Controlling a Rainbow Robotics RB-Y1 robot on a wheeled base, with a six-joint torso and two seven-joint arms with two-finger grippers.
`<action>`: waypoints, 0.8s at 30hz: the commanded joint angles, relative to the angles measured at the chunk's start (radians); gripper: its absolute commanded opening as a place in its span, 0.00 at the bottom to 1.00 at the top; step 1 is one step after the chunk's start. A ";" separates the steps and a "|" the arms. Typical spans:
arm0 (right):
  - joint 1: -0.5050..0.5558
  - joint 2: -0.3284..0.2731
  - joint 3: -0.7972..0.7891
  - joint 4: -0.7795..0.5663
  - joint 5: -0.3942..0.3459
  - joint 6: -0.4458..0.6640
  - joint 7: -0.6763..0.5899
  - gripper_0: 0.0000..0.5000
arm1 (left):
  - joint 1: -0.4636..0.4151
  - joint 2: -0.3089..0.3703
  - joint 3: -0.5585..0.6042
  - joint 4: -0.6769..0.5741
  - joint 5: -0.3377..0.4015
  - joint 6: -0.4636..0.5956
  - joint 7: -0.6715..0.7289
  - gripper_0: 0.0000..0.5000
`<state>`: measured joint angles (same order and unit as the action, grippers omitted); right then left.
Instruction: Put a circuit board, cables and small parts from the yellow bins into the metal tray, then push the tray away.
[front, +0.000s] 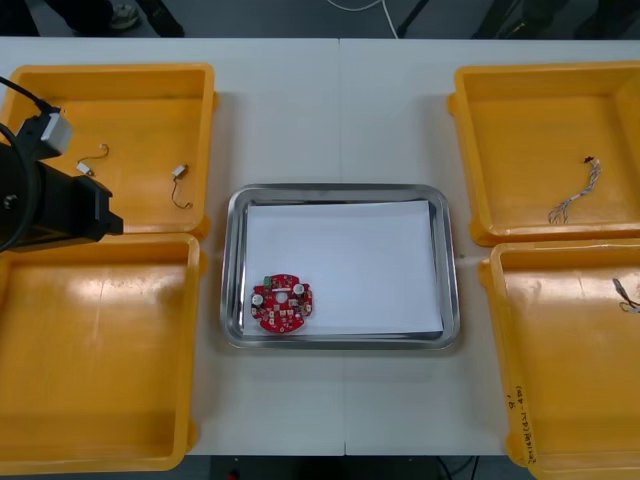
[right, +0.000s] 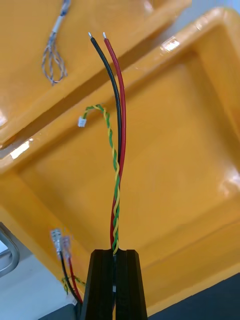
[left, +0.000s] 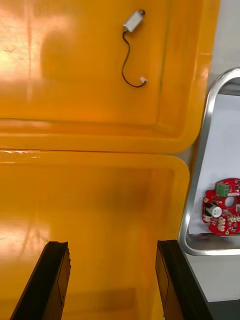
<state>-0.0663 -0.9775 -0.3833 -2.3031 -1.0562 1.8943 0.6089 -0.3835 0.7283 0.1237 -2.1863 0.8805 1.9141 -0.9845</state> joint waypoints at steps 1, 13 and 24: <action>-0.099 -0.075 0.104 -0.022 0.024 0.000 0.143 0.00 | -0.008 0.057 0.059 0.048 0.022 0.006 -0.172 1.00; -0.256 -0.093 0.273 -0.022 -0.016 -0.021 0.310 0.00 | -0.092 0.082 0.067 0.249 0.017 0.006 -0.214 1.00; -0.446 -0.096 0.497 -0.022 -0.041 -0.049 0.348 0.00 | -0.178 0.080 0.063 0.411 0.005 -0.037 -0.330 1.00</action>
<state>-0.4306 -1.0262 0.0480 -2.3037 -1.0829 1.8615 0.9236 -0.5002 0.7635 0.1634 -1.7985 0.8923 1.8913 -1.1384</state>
